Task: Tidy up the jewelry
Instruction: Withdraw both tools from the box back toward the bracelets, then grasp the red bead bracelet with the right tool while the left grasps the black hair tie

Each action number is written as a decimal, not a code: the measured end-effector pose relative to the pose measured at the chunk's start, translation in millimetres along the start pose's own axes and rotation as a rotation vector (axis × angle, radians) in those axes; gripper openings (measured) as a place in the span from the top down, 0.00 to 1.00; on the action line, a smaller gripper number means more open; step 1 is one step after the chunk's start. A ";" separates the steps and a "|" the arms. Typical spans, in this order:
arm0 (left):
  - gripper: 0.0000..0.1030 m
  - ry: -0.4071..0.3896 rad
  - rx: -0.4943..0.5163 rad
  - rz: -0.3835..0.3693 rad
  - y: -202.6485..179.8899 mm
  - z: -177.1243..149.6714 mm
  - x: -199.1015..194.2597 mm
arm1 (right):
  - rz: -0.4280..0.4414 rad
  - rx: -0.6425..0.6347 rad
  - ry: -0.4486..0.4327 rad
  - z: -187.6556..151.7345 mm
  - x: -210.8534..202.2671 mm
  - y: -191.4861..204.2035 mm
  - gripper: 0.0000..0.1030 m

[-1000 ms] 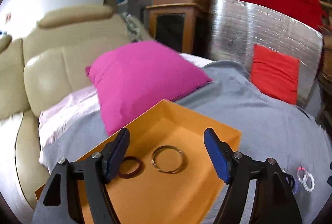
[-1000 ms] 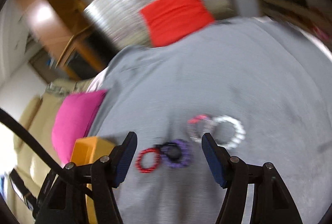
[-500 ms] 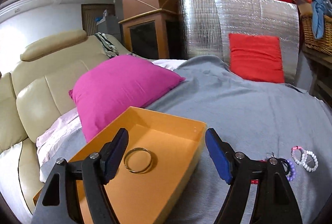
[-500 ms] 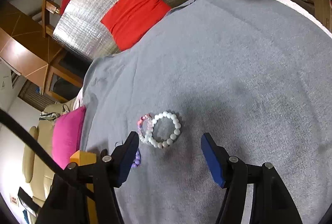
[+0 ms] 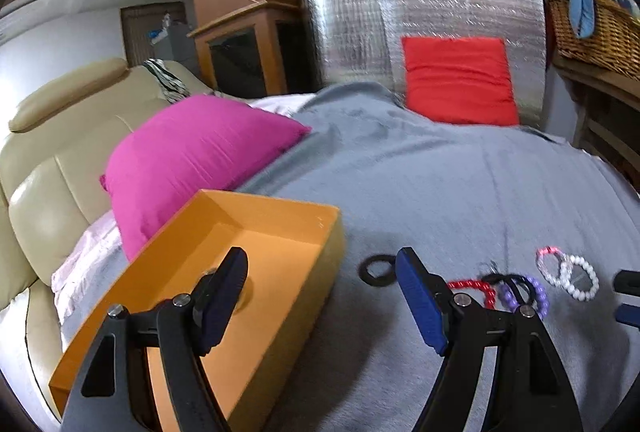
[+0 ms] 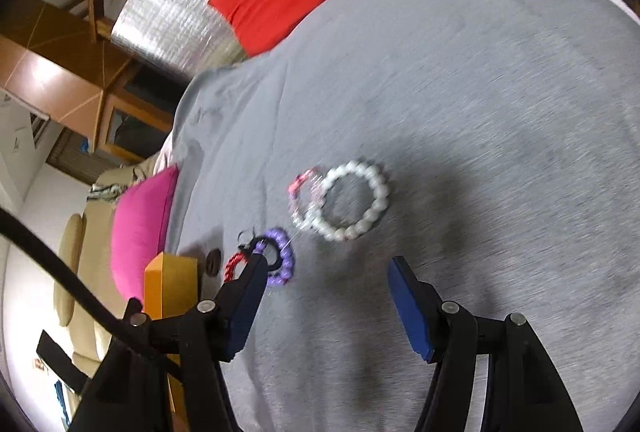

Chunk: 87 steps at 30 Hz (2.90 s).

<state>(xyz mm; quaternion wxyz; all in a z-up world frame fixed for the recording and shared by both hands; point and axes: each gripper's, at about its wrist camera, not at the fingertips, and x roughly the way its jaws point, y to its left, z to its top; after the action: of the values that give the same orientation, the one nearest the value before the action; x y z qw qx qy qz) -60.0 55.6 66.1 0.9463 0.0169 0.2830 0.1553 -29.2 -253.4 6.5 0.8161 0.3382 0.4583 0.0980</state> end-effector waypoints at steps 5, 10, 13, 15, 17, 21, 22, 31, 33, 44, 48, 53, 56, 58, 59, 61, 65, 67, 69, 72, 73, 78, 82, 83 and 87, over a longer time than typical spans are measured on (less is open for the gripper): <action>0.25 0.069 0.023 -0.047 -7.4 -6.0 8.6 | 0.002 -0.027 0.051 -7.9 25.5 18.2 0.47; 0.25 0.118 0.031 -0.063 -3.0 -10.4 16.1 | 0.002 -0.067 0.093 -15.2 46.9 36.2 0.51; 0.25 0.119 0.038 -0.051 0.8 -9.9 16.5 | 0.019 -0.103 0.127 -21.9 57.8 48.3 0.51; 0.25 0.112 0.030 -0.050 4.3 -8.0 15.1 | 0.036 -0.118 0.151 -26.4 64.2 56.1 0.51; 0.25 0.103 0.029 -0.041 7.9 -6.3 14.1 | 0.060 -0.124 0.180 -31.8 74.6 65.8 0.51; 0.25 0.089 0.040 -0.011 13.6 -4.3 14.6 | 0.077 -0.112 0.204 -37.4 91.5 80.0 0.51; 0.25 0.092 0.044 -0.010 14.9 -4.7 15.2 | 0.068 -0.110 0.196 -37.8 95.7 83.6 0.51; 0.25 0.102 0.059 0.002 25.0 -6.1 18.5 | -0.012 -0.082 0.139 -29.9 127.0 98.0 0.65; 0.25 0.108 0.057 0.000 25.6 -6.3 20.0 | -0.037 -0.115 0.120 -29.6 131.4 102.6 0.73; 0.25 0.084 0.054 -0.040 18.1 -2.6 16.7 | -0.018 -0.157 0.119 -11.6 95.9 77.0 0.90; 0.25 0.068 0.089 -0.076 2.2 -2.4 11.8 | -0.002 -0.139 0.080 -1.4 47.5 47.4 0.90; 0.25 0.068 0.137 -0.134 -23.8 -5.8 7.2 | -0.069 -0.066 0.018 13.8 5.7 -1.0 0.90; 0.25 0.101 0.131 -0.199 -39.0 -7.6 9.9 | -0.130 0.027 0.002 24.2 -7.4 -39.9 0.90; 0.25 0.140 0.112 -0.258 -49.6 -7.1 16.0 | -0.153 0.067 0.003 27.4 -9.9 -56.0 0.90; 0.25 0.154 0.095 -0.289 -53.7 -5.7 19.2 | -0.153 0.084 0.008 27.7 -10.2 -61.9 0.90; 0.25 0.181 0.029 -0.357 -58.2 -1.5 26.2 | -0.146 0.092 0.019 26.9 -9.3 -64.7 0.90; 0.25 0.272 -0.101 -0.491 -70.4 -4.1 45.9 | -0.148 0.062 0.038 24.4 -3.0 -55.9 0.90; 0.25 0.349 -0.138 -0.540 -83.5 -8.6 61.3 | -0.151 0.052 0.050 22.4 1.2 -53.3 0.90; 0.25 0.382 -0.153 -0.549 -92.3 -11.3 69.5 | -0.159 0.046 0.059 21.0 2.8 -55.3 0.90; 0.25 0.389 -0.178 -0.540 -99.5 -11.6 77.3 | -0.159 0.042 0.060 20.9 6.2 -55.9 0.90; 0.25 0.375 -0.185 -0.541 -101.1 -10.6 78.6 | -0.158 0.044 0.060 21.1 6.0 -56.9 0.90; 0.70 0.386 -0.179 -0.531 -104.5 -11.2 93.0 | -0.167 0.033 0.060 19.9 4.9 -57.4 0.89; 0.84 0.385 -0.172 -0.537 -98.0 -11.0 93.7 | -0.172 0.029 0.057 19.9 4.5 -55.5 0.89; 0.85 0.382 -0.176 -0.544 -95.1 -10.2 92.9 | -0.172 0.028 0.054 19.7 4.3 -54.7 0.89; 0.87 0.384 -0.190 -0.580 -81.4 -10.4 84.5 | -0.155 0.022 0.034 18.2 2.0 -49.5 0.89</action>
<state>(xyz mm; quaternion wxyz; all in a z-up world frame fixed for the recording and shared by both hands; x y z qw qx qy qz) 24.4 3.2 2.7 0.8780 -0.1816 0.4328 -0.0937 -20.7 -298.1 -20.3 0.8097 0.3088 0.4979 0.0354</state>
